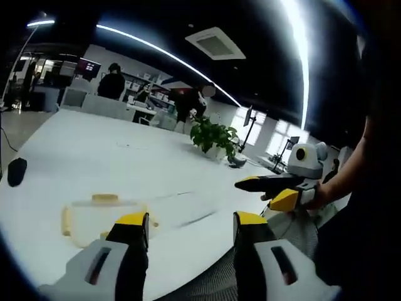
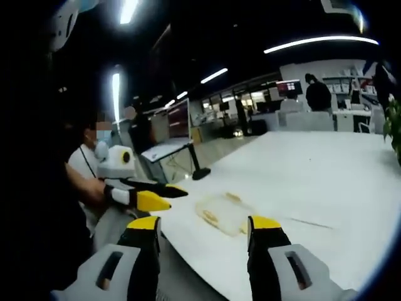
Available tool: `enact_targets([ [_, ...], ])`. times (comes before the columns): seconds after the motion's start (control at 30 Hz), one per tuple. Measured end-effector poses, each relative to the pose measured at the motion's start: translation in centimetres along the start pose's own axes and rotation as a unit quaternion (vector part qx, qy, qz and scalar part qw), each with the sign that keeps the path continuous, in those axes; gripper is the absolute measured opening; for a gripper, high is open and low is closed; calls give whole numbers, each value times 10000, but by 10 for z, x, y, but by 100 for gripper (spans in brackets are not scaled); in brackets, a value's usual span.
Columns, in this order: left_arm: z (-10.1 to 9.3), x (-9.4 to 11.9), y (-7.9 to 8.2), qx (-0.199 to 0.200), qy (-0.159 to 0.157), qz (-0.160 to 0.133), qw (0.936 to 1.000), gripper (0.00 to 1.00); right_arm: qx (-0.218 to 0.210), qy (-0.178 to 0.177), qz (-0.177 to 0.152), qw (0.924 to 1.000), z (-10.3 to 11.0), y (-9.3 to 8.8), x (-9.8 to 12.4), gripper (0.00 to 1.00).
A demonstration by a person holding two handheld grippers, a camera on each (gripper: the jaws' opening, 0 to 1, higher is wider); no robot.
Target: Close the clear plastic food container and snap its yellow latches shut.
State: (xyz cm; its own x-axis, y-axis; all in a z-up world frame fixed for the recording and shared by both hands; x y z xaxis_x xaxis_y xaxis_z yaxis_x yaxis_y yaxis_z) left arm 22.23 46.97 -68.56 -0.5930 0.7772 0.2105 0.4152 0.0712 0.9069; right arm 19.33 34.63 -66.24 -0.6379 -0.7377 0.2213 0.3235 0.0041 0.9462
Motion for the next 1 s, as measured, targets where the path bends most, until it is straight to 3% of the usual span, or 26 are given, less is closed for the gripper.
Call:
enact_targets([
  [0.53, 11, 1, 4, -69, 11, 63, 10000, 53, 34, -51, 33, 10000, -11, 7, -14, 53],
  [1.0, 20, 2, 8, -147, -77, 157, 9997, 52, 144, 12, 100, 9998, -8, 11, -29, 53],
])
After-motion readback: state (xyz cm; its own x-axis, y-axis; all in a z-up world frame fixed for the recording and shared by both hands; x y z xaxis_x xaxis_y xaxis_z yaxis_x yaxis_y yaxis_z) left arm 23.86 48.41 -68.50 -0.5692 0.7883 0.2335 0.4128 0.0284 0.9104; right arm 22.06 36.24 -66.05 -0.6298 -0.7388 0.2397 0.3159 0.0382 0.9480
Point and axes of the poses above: the point that each gripper's makers call its tool centre point, and the gripper's own axes: x roughly backward along the fingers, z roughly to its left, y roughly out of its top, the point moved 2 cm from there along x, roughly backward along the fingers, and after that the axes turned 2 degrees about -z, right-handed, at the moved point
